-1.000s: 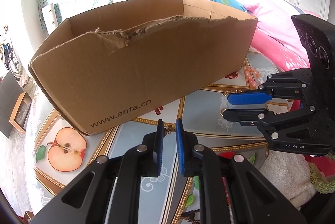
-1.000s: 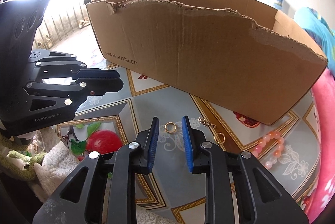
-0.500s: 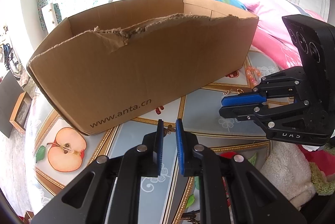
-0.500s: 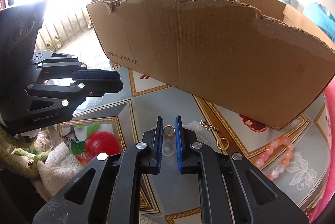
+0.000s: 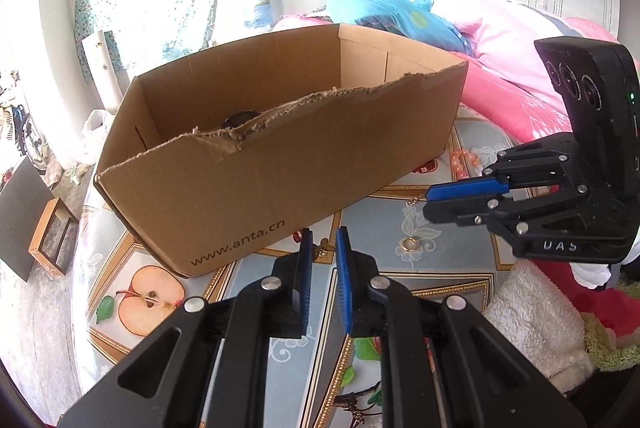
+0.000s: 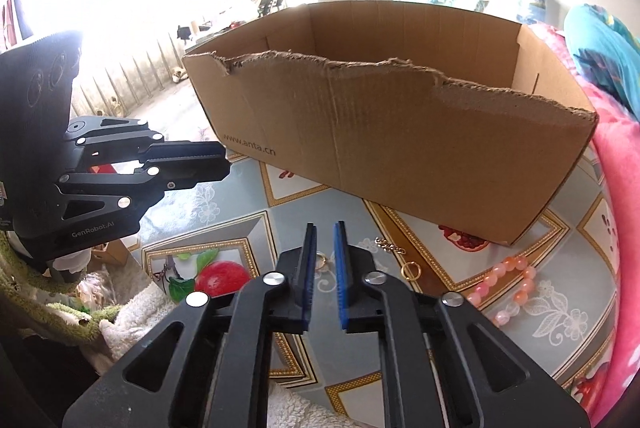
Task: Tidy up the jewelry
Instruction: 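Lift both held gold pieces and carry them over the cardboard box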
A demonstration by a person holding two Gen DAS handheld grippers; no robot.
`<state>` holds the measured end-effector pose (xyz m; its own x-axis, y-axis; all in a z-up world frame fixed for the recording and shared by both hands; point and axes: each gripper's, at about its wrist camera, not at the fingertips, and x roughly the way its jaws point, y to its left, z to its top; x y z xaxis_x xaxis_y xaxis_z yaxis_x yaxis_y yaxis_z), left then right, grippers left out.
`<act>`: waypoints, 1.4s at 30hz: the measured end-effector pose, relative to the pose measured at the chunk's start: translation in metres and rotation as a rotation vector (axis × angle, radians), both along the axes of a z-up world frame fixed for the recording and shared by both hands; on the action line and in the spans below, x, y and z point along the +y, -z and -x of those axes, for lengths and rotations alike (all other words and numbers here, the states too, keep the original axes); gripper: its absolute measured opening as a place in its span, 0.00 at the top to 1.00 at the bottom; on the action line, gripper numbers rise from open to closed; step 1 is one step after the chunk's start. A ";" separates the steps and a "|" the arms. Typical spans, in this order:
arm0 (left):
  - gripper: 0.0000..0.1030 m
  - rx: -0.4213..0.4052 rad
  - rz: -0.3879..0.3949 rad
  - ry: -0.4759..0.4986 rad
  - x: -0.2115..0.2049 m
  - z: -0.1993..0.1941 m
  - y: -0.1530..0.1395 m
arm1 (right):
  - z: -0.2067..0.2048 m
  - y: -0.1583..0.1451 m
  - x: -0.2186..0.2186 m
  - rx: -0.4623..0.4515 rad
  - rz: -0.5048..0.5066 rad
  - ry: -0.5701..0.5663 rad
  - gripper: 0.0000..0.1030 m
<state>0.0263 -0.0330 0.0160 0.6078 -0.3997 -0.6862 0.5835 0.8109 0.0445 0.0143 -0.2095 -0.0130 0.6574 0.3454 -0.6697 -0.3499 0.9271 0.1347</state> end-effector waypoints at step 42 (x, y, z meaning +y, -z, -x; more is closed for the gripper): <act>0.89 -0.044 0.072 0.159 -0.021 -0.070 -0.123 | -0.042 -0.129 -0.064 -0.172 -0.052 -0.008 0.91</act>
<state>0.0961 -0.0542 0.1393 0.5621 -0.5403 -0.6262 0.7034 0.7106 0.0183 0.0560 -0.2732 0.1163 0.7577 0.3820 -0.5291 -0.3790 0.9176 0.1198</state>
